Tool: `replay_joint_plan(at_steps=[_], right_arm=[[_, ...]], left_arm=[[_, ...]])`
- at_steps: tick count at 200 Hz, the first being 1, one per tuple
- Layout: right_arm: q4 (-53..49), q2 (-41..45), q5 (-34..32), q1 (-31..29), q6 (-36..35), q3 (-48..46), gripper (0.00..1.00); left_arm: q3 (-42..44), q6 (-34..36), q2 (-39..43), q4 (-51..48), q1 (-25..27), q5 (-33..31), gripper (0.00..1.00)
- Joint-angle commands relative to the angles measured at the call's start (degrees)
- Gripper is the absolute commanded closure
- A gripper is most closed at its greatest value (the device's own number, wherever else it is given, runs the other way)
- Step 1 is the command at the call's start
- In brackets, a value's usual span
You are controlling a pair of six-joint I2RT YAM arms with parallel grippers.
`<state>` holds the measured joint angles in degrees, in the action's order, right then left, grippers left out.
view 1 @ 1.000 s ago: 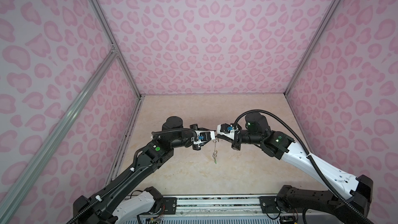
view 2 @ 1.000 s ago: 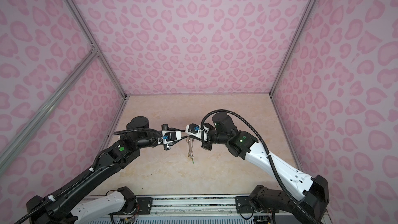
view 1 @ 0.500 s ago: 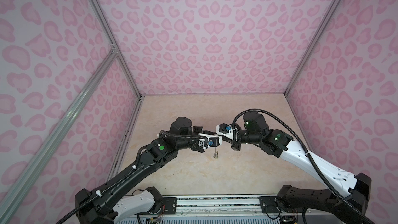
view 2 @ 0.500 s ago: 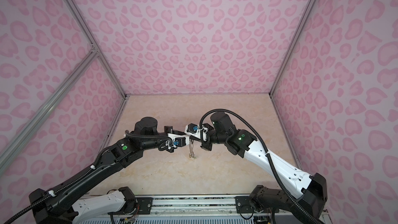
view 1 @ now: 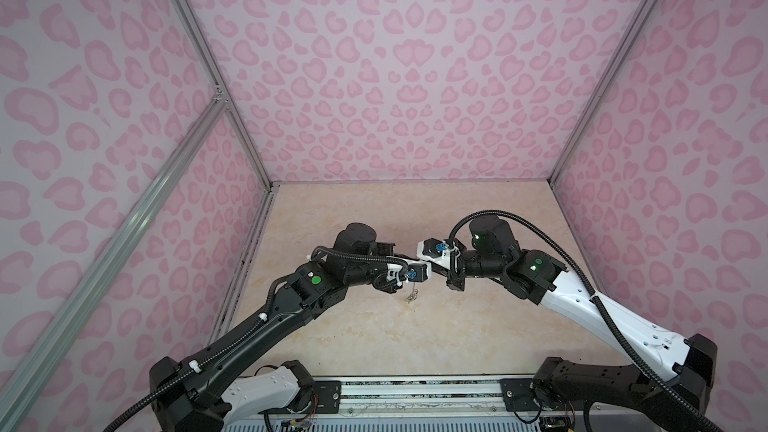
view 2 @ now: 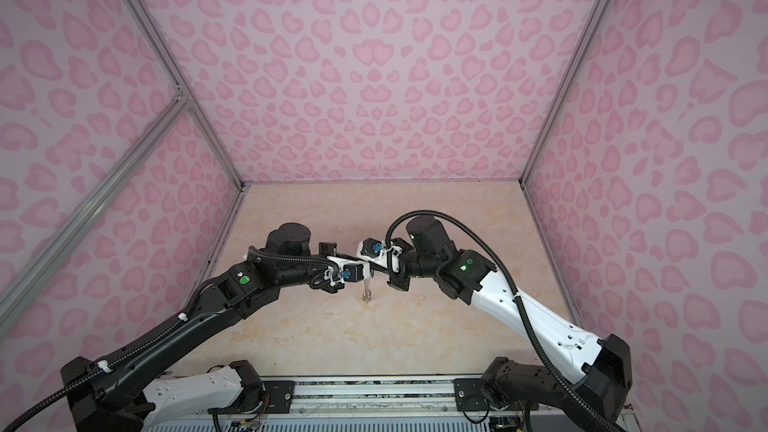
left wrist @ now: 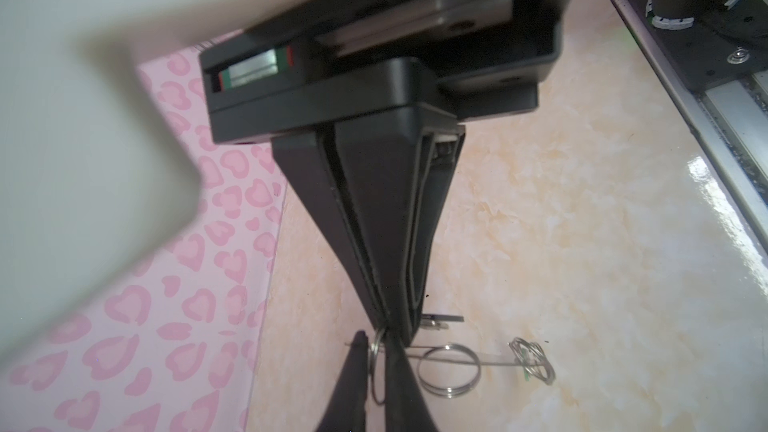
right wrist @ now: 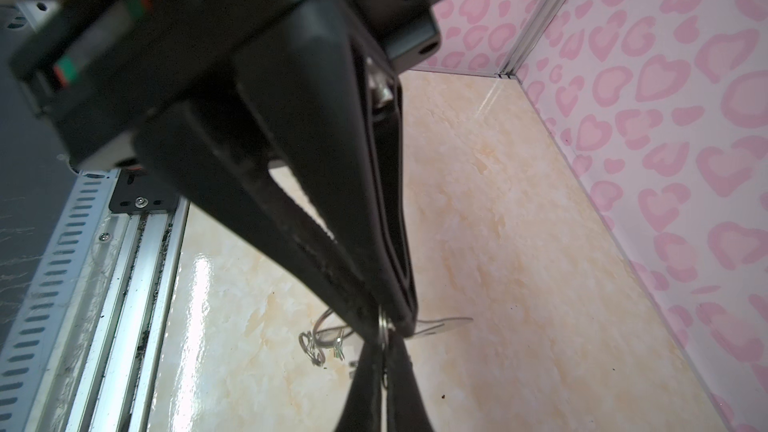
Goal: Put the keys on the keyring
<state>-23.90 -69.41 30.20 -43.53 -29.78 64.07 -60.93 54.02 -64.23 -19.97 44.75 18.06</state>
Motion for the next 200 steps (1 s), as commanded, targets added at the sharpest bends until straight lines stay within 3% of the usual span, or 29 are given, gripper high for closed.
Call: replay_joint_plan(at_steps=[1,29,56,84,146,200], right_arm=[[0.9,0.4,1.2,-0.2,-0.5,0.3,1.0],[2.5,1.5,-0.3,-0.2,-0.8,-0.5,1.0],[3.5,3.0,-3.4,0.2,-1.4,-2.0,0.81],[5.2,5.1,-5.7,1.7,-0.5,-4.2,0.75],[9.5,6.9,-5.8,2.2,2.2,-6.1,0.74],[13.9,7.6,-6.0,2.3,5.4,-5.3,0.74]], left_arm=[[-1.0,0.3,-0.4,0.1,0.0,0.3,0.93],[-1.1,-0.6,-0.9,0.1,-0.1,0.5,0.97],[-0.9,-3.5,-0.6,2.1,-0.8,3.1,0.97],[0.1,-8.8,0.5,6.8,-3.5,9.3,0.97],[6.3,-24.8,1.6,26.8,-10.1,22.0,0.97],[9.5,-33.6,0.7,39.7,-12.5,25.4,0.97]])
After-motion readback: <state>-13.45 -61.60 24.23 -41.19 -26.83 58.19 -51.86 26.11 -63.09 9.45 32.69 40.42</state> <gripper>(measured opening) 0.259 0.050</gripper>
